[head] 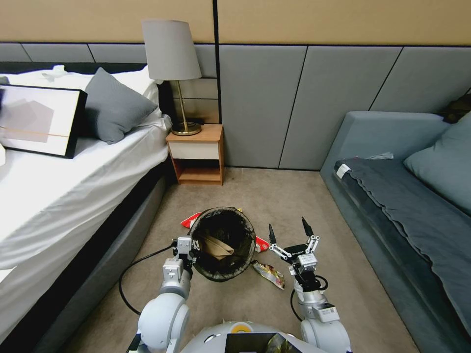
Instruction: Pick up the trash bin, then pick up the garbage from the floor and place it into the trash bin.
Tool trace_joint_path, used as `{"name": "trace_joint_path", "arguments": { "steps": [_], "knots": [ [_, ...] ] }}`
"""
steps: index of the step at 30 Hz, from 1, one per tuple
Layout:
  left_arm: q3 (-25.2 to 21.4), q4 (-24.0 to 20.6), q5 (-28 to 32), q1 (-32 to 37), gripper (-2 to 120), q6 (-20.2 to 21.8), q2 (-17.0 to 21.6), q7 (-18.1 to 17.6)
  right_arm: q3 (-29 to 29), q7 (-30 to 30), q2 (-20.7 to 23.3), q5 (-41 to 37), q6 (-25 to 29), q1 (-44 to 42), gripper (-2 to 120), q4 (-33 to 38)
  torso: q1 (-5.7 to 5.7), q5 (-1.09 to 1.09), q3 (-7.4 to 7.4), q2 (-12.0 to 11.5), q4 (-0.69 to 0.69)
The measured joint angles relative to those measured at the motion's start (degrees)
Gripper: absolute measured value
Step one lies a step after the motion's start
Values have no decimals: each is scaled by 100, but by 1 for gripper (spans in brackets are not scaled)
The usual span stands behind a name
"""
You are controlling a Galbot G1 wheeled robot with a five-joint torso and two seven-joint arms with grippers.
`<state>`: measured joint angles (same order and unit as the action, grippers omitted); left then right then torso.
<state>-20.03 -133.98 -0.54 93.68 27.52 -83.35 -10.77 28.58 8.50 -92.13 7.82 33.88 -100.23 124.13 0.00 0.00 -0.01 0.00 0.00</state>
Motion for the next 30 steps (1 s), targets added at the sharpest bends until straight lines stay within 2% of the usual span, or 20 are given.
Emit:
{"name": "trace_joint_path", "arguments": {
  "steps": [4,8,12,14,15,19,20,22,30],
  "knots": [
    [-8,2,2,-5,0,-5,1,2,17,-107,0,165,-51,61,100,-12,0,0,0,0,0],
    [-64,-12,32,-24,0,-11,5,15,19,-320,0,285,-334,117,100,-20,0,0,0,0,0],
    [-154,-57,89,-35,0,-12,35,36,1,-483,21,282,-857,166,100,-39,0,1,0,0,1],
    [-202,-71,110,-36,0,-13,56,39,-34,-541,291,98,-1248,183,100,-68,0,0,0,0,1],
    [-202,-71,110,-36,0,-13,56,39,-34,-541,291,98,-1248,183,100,-68,0,0,0,0,1],
    [-279,-79,155,-39,0,-19,76,43,-117,-548,940,-395,-1801,288,100,-295,0,1,0,0,-1],
    [-279,-79,155,-39,0,-19,76,43,-117,-548,940,-395,-1801,288,100,-295,0,1,0,0,-1],
    [-323,-86,166,-52,0,-20,78,43,-203,-504,1313,-697,-2101,375,100,-586,0,0,0,0,0],
    [-426,-110,182,-44,0,-12,81,56,-518,-324,1909,-1112,-2641,768,100,-1526,0,2,1,0,0]
  ]
}}
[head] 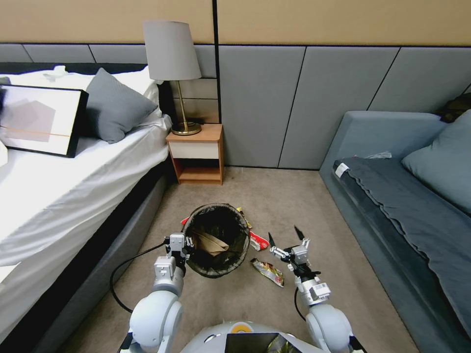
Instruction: Pick up the trash bin, then pick up the garbage from the floor and place it into the trash bin.
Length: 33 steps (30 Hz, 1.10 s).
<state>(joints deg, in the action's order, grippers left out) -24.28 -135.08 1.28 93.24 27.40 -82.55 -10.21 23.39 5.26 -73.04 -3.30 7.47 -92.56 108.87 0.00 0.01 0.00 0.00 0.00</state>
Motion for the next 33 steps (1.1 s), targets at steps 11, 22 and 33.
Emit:
{"name": "trace_joint_path", "arguments": {
  "steps": [11,22,33],
  "knots": [
    [59,50,-41,3,0,4,-43,5,-273,848,1056,-426,-253,310,100,-947,0,-1,0,0,1],
    [78,54,-87,70,0,-17,-45,5,-217,2230,975,-314,73,947,100,-2652,0,-1,0,0,1],
    [79,49,-134,115,0,-55,-69,5,-83,3174,691,-229,133,1317,100,-3311,0,-2,0,0,0]
  ]
}}
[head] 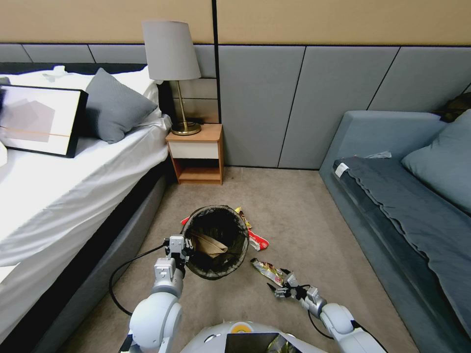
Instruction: Pick up the trash bin, then pick up the garbage from the floor and place it into the trash bin.
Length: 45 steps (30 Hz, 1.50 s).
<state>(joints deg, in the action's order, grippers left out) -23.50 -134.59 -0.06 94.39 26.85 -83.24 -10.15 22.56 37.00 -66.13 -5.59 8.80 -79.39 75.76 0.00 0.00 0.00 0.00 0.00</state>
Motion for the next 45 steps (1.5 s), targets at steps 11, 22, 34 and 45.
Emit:
{"name": "trace_joint_path", "arguments": {
  "steps": [11,22,34,45],
  "knots": [
    [-25,-30,-42,86,0,-40,-21,-7,46,103,-345,104,206,424,100,-677,0,0,0,0,0],
    [-64,-37,-44,109,0,-64,-37,-17,158,68,-315,105,384,586,100,-932,0,0,0,0,0],
    [-59,-24,-44,121,0,-81,-48,-23,179,-5,-341,123,459,740,100,-1261,0,1,0,0,0],
    [-70,-37,-48,156,0,-100,-56,-26,195,-23,-418,108,508,949,100,-1594,1,0,0,0,1]
  ]
}}
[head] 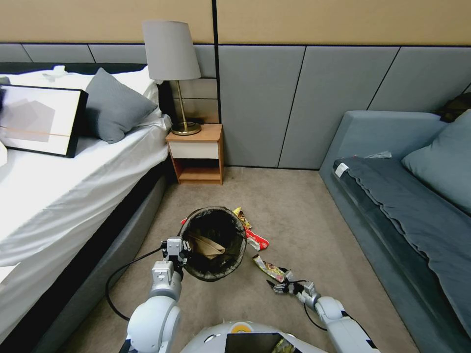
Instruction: Pick up the trash bin, then pick up the garbage from the floor and place it into the trash bin.
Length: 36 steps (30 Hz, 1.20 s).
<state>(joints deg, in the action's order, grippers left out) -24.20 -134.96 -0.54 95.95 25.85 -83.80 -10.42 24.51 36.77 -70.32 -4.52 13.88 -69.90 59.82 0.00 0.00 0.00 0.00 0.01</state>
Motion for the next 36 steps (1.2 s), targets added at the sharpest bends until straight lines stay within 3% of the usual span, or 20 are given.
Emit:
{"name": "trace_joint_path", "arguments": {
  "steps": [6,9,11,31,33,36],
  "knots": [
    [-8,-6,-3,16,0,-9,-2,-4,20,-2,-69,-2,58,126,100,-231,0,0,0,0,-1],
    [-9,-7,-5,26,0,-15,-3,-5,26,-6,-86,-22,94,146,92,-286,0,0,0,0,0],
    [-8,-7,-7,27,0,-21,-6,-7,27,-6,-103,-55,109,147,81,-300,0,1,0,0,-1],
    [17,12,-7,1,0,-57,-8,-13,39,0,-106,-196,172,97,13,-245,0,0,0,0,-1],
    [18,13,-5,-2,0,-59,-8,-13,39,-5,-105,-208,177,98,2,-243,0,0,0,0,-1],
    [19,13,-5,-3,0,-59,-8,-13,39,-10,-105,-219,182,100,0,-243,0,0,0,0,-1]
  ]
}}
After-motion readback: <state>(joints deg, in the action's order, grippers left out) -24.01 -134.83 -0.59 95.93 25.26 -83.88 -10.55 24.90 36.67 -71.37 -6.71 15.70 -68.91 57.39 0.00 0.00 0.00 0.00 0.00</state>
